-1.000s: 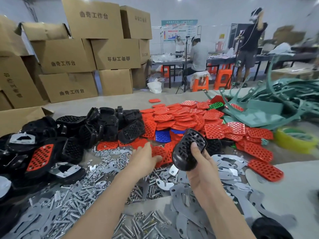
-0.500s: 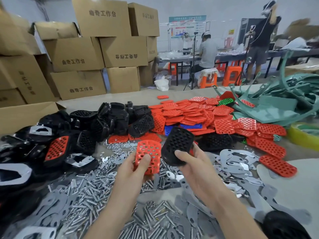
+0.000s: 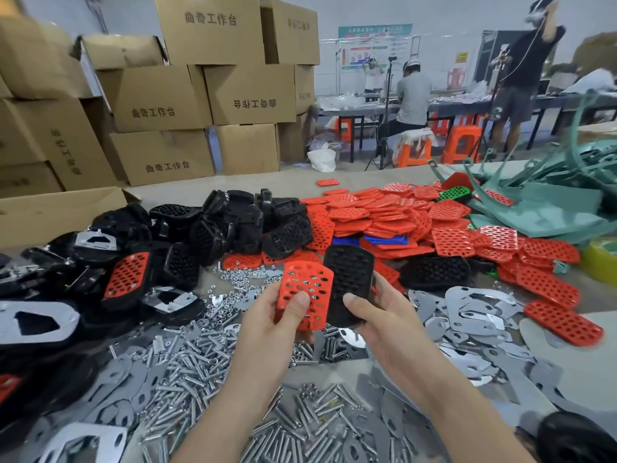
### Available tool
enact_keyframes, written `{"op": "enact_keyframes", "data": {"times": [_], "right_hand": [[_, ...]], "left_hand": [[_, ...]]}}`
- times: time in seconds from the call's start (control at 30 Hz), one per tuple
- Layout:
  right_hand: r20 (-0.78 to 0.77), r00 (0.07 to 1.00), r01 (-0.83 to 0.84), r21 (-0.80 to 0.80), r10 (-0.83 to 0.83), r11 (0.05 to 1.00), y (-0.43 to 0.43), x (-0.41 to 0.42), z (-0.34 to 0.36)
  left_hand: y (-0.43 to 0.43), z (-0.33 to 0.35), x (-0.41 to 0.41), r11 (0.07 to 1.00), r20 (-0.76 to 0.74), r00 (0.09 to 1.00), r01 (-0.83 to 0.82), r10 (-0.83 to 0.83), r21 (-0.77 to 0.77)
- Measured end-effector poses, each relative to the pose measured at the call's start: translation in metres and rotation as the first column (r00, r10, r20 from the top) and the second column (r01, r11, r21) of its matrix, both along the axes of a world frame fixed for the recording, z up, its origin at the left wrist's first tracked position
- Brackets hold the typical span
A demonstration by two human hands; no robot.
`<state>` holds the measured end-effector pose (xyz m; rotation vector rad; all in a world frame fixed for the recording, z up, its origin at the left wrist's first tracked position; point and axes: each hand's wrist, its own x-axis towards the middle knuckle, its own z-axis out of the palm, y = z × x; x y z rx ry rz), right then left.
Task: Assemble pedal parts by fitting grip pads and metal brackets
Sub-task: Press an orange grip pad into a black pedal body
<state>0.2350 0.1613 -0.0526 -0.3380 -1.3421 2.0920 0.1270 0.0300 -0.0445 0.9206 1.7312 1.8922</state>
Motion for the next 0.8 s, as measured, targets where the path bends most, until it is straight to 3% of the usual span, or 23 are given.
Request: {"op": "enact_keyframes", "data": {"times": [0.3, 0.57, 0.7, 0.8], "right_hand": [[-0.035, 0.999, -0.029, -0.015, 0.029, 0.999, -0.0013, 0.0000, -0.0022], [-0.033, 0.998, -0.060, -0.118, 0.056, 0.991, 0.0016, 0.0004, 0.0012], [-0.032, 0.998, -0.063, -0.187, 0.058, 0.980, 0.0040, 0.0006, 0.0028], [-0.043, 0.997, -0.069, -0.210, 0.061, 0.975, 0.0025, 0.0008, 0.0045]], "left_hand": [[0.0010, -0.0004, -0.0029, 0.995, 0.072, 0.993, -0.093, 0.089, 0.046], [-0.0005, 0.0051, -0.0057, 0.977, 0.380, 0.922, -0.146, 0.077, 0.155], [-0.0005, 0.0054, -0.0054, 0.977, 0.407, 0.911, -0.141, 0.064, 0.162], [0.0007, 0.0038, -0.0052, 0.979, 0.340, 0.938, -0.131, 0.072, 0.156]]}}
